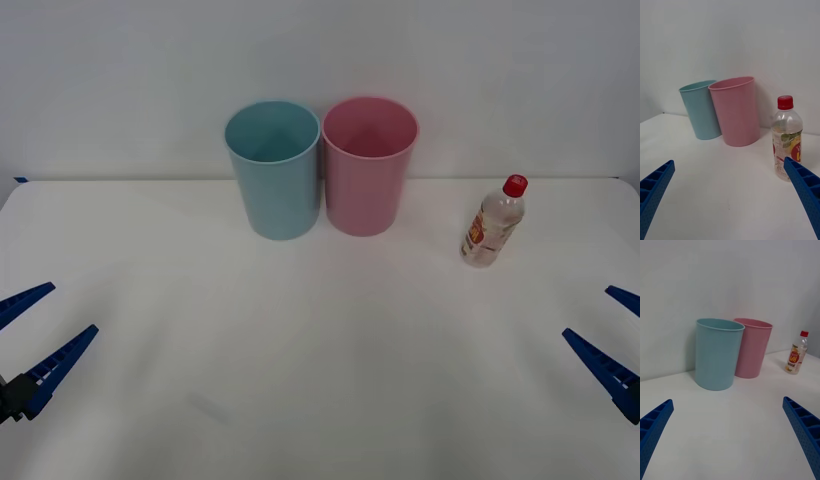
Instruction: Grasp the object on the table and drop it into the matching bin: aluminum can to the light blue bin, PET bottle to the pink bin.
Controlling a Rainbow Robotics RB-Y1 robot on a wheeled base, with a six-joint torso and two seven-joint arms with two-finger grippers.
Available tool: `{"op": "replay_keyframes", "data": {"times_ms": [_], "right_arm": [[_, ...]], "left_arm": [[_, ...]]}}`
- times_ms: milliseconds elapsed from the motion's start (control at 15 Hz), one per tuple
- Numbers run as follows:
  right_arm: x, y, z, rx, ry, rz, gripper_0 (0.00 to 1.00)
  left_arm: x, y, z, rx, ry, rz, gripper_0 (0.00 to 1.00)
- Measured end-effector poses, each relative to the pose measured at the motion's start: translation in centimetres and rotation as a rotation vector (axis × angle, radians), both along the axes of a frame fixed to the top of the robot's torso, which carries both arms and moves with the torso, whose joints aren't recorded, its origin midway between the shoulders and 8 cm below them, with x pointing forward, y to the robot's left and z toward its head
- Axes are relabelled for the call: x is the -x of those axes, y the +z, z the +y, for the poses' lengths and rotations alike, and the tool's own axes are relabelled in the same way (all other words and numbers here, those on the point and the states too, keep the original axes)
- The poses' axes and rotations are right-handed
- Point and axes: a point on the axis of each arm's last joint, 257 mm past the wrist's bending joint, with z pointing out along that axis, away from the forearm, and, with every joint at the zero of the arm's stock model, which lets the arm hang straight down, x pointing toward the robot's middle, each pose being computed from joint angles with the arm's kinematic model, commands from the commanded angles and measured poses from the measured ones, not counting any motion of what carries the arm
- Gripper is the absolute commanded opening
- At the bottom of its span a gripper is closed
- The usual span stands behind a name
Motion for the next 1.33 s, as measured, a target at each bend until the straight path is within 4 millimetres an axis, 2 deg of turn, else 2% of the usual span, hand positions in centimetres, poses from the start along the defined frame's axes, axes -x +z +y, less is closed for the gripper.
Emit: {"op": "replay_keyframes", "data": {"times_ms": [533, 933, 1333], "right_arm": [[-3.0, -2.6, -0.6, 0.071, -0.128, 0.006, 1.00], [-6.9, -5.6, -0.9, 0.136, -0.194, -0.009, 1.00], [-10.6, -7.0, 0.0, 0.143, -0.253, 0.015, 1.00]], "left_arm": [[0.0, 0.0, 0.0, 0.000, 0.000, 0.000, 1.00], [0.0, 0.0, 0.0, 0.000, 0.000, 0.000, 1.00], [0.0, 0.0, 0.0, 0.000, 0.000, 0.000, 1.00]]}}
